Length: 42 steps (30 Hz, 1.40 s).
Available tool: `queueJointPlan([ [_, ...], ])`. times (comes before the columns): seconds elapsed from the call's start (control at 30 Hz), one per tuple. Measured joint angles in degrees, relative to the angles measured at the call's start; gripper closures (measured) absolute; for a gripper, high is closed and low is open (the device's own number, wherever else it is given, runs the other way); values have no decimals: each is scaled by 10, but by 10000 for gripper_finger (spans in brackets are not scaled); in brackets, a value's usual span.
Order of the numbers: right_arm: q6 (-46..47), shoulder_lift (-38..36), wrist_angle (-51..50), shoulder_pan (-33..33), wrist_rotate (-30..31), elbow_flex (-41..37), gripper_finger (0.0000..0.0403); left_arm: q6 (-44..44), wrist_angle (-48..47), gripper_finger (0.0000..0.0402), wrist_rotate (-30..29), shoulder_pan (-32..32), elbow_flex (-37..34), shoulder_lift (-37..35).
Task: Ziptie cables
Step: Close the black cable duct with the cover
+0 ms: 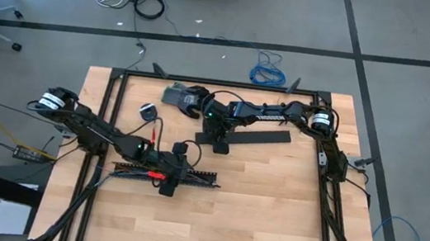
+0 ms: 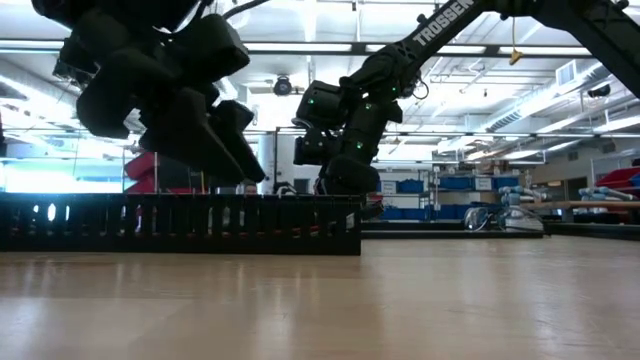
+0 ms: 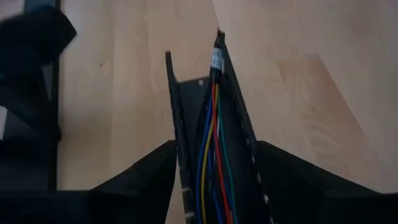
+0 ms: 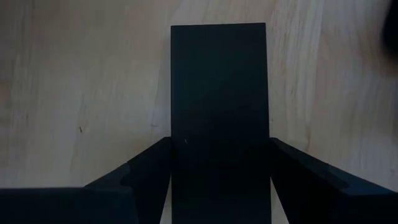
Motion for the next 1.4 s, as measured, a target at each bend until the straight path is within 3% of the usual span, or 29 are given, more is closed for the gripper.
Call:
queueJointPlan([
  [0.57,-11,2,-10,0,0,14,159,44,33,184,0,14,0,-1],
  [0.77,-13,3,-20,0,2,22,161,22,42,126,4,22,0,-1],
  [0.93,-21,3,-21,-1,1,23,160,-81,85,54,3,26,1,-1],
  [1.03,-23,3,-21,-1,1,23,158,-100,97,21,3,24,1,2],
  [1.4,-24,2,-22,-1,0,23,160,-103,133,6,3,19,1,80],
])
